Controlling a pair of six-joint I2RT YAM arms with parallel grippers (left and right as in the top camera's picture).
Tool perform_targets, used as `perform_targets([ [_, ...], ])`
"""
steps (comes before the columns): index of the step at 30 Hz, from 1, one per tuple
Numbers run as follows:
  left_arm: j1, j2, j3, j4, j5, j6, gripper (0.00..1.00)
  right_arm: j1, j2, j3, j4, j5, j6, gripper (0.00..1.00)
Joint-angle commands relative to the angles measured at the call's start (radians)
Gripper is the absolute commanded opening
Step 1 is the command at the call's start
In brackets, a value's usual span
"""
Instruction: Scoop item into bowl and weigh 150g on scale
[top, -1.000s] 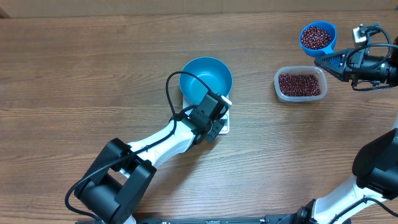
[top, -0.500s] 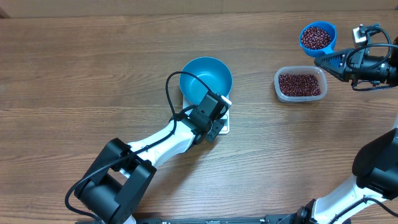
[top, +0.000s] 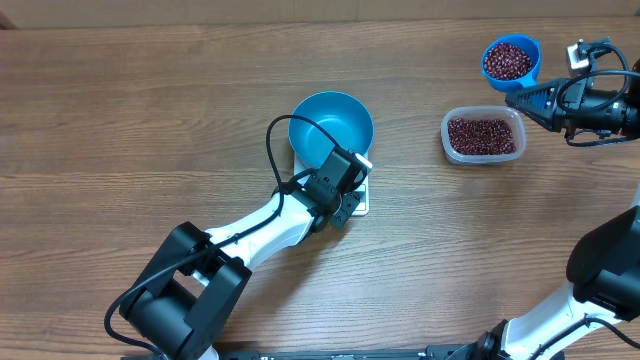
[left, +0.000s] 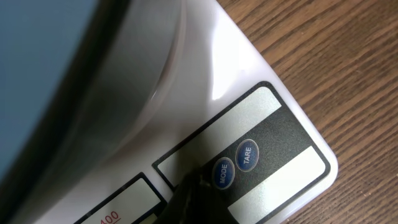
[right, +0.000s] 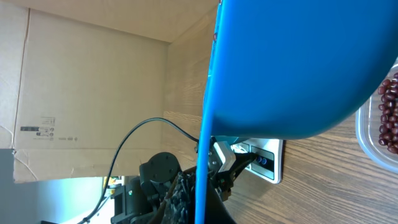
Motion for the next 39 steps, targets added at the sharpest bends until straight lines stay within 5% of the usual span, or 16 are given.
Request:
perform_targets([
  [1, 0.002, 0.042, -0.011, -0.007, -0.013, -0.017, 0.04, -0.003, -0.041, 0.031, 0.004, -0.024, -0.022, 0.04],
  [23, 0.002, 0.070, -0.008, -0.017, -0.017, -0.016, 0.04, -0.003, -0.041, 0.031, 0.005, -0.024, -0.022, 0.04],
  [39, 0.002, -0.092, -0.006, -0.040, -0.021, -0.008, 0.04, -0.003, -0.041, 0.031, 0.005, -0.024, -0.022, 0.04],
])
